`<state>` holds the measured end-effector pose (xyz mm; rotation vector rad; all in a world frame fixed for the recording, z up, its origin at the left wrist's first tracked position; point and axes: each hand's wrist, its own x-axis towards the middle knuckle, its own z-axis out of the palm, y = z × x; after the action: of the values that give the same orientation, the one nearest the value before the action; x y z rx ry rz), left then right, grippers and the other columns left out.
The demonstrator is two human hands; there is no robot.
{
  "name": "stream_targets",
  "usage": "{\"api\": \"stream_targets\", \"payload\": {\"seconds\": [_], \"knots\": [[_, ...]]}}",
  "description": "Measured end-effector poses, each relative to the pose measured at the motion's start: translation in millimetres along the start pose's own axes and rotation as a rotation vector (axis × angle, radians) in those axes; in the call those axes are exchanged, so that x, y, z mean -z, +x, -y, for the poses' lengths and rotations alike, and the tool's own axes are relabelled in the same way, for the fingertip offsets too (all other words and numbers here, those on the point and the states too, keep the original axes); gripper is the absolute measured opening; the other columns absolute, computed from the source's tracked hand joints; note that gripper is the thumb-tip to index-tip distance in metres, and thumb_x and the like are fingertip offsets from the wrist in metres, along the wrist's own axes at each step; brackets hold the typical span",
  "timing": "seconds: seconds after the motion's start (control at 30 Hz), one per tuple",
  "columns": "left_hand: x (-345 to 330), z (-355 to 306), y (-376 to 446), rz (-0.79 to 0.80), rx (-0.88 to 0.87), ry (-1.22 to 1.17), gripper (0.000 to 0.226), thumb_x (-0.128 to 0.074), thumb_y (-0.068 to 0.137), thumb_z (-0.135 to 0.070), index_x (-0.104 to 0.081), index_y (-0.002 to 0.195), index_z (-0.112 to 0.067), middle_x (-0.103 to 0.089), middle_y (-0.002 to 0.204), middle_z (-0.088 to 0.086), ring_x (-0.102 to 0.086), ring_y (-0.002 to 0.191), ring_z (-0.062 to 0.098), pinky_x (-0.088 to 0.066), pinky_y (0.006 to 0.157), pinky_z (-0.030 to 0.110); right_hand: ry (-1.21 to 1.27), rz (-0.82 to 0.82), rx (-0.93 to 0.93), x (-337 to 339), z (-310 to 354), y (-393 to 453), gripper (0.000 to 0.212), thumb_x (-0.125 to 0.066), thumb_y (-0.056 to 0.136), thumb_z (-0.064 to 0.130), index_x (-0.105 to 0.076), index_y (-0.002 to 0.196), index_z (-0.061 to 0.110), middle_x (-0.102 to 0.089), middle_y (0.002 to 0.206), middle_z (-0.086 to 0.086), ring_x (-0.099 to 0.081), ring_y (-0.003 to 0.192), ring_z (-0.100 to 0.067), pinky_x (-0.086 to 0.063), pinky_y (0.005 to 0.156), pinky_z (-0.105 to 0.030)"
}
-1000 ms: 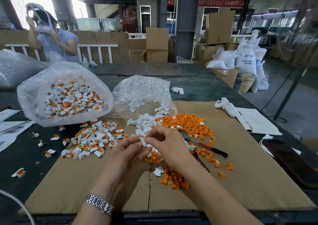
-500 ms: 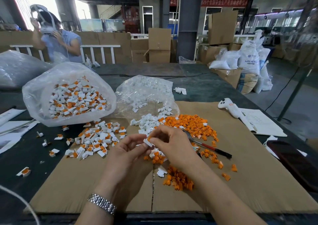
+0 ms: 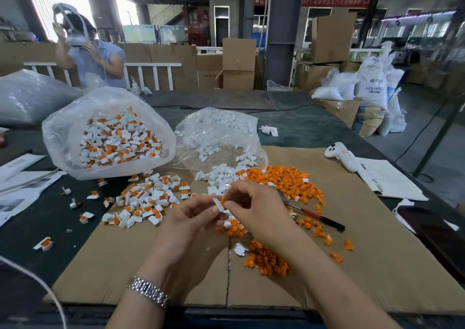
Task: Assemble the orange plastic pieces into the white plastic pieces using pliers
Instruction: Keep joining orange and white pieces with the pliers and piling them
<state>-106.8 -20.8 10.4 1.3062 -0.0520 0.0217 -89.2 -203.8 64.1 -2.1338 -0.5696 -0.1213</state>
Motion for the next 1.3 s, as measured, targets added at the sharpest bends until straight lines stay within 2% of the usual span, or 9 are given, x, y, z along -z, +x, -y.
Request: {"api": "stream_targets", "payload": {"seconds": [0.1, 0.27, 0.53, 0.7, 0.83, 0.93, 1.0, 1.2, 1.3], "knots": [[-2, -1, -1, -0.019, -0.055, 0.029, 0.037, -0.087, 0.071, -0.028, -0.081, 0.107, -0.022, -0.078, 0.107, 0.015, -0.076, 0.099, 0.030, -0.062, 0.085, 0.032, 0.100, 0.014, -0.051, -1, 2, 1, 0.013, -0.064, 0.094, 0.012, -0.067, 0.096, 0.025, -0.060, 0.076, 0.008, -0.053, 0.065, -0.001, -0.048, 0.062, -0.016], [-4, -5, -1, -0.031, -0.060, -0.051, 0.034, -0.086, 0.069, -0.024, -0.080, 0.102, -0.017, -0.077, 0.103, 0.020, -0.077, 0.093, 0.030, -0.061, 0.078, 0.027, 0.166, 0.061, -0.027, 7, 3, 1, 0.012, -0.071, 0.092, 0.016, -0.071, 0.103, 0.021, -0.067, 0.085, 0.002, -0.064, 0.078, -0.011, -0.054, 0.072, -0.022], [-9, -7, -6, -0.013, 0.012, -0.136, 0.032, -0.083, 0.069, -0.015, -0.080, 0.101, -0.008, -0.076, 0.102, 0.025, -0.076, 0.092, 0.031, -0.061, 0.075, 0.026, 0.083, 0.064, 0.086, 11, -3, -7, 0.024, -0.074, 0.091, 0.015, -0.069, 0.112, 0.025, -0.068, 0.083, 0.008, -0.066, 0.078, -0.003, -0.053, 0.076, -0.018], [-9, -7, -7, 0.011, 0.009, -0.141, 0.034, -0.086, 0.069, -0.018, -0.080, 0.101, -0.010, -0.076, 0.105, 0.022, -0.076, 0.096, 0.032, -0.061, 0.077, 0.026, 0.029, 0.012, 0.107, 12, -3, -8, 0.011, -0.072, 0.092, 0.024, -0.073, 0.103, 0.027, -0.066, 0.090, 0.011, -0.064, 0.083, -0.005, -0.053, 0.077, -0.020], [-10, -5, -6, -0.109, -0.065, 0.163, 0.019, -0.083, 0.079, -0.020, -0.080, 0.098, -0.023, -0.079, 0.100, 0.009, -0.077, 0.093, 0.025, -0.061, 0.086, 0.035, -0.020, -0.084, 0.066, 9, -3, -6, 0.004, -0.068, 0.095, 0.020, -0.072, 0.097, 0.021, -0.066, 0.090, 0.011, -0.062, 0.083, -0.002, -0.051, 0.074, -0.018], [-13, -1, -6, -0.233, -0.152, 0.530, 0.015, -0.077, 0.090, -0.016, -0.077, 0.095, -0.029, -0.078, 0.089, -0.008, -0.074, 0.085, 0.009, -0.058, 0.079, 0.025, 0.008, -0.165, -0.001, 9, -6, -4, 0.004, -0.067, 0.096, 0.020, -0.070, 0.096, 0.021, -0.064, 0.085, 0.013, -0.059, 0.078, 0.001, -0.046, 0.067, -0.012], [-14, -2, -6, -0.247, -0.168, 0.580, 0.016, -0.077, 0.091, -0.017, -0.077, 0.096, -0.032, -0.077, 0.090, -0.013, -0.072, 0.086, 0.005, -0.056, 0.076, 0.019, -0.013, -0.131, -0.031, 6, -8, -5, 0.004, -0.067, 0.096, 0.021, -0.070, 0.096, 0.023, -0.065, 0.083, 0.013, -0.058, 0.076, 0.002, -0.045, 0.066, -0.012], [-24, -1, -10, -0.146, 0.098, -0.229, 0.019, -0.075, 0.085, -0.005, -0.079, 0.103, -0.009, -0.077, 0.104, 0.020, -0.077, 0.093, 0.027, -0.062, 0.069, 0.030, 0.079, -0.146, -0.077, -4, -6, -4, 0.003, -0.069, 0.094, 0.021, -0.071, 0.093, 0.022, -0.067, 0.082, 0.011, -0.062, 0.078, -0.001, -0.050, 0.069, -0.014], [-26, 2, -9, -0.155, 0.090, -0.334, 0.024, -0.072, 0.084, 0.003, -0.074, 0.108, 0.004, -0.074, 0.106, 0.027, -0.077, 0.094, 0.032, -0.062, 0.073, 0.028, 0.074, -0.154, -0.070, -6, -3, -4, 0.003, -0.069, 0.093, 0.022, -0.070, 0.092, 0.023, -0.068, 0.081, 0.009, -0.064, 0.078, -0.004, -0.054, 0.070, -0.019]]}}
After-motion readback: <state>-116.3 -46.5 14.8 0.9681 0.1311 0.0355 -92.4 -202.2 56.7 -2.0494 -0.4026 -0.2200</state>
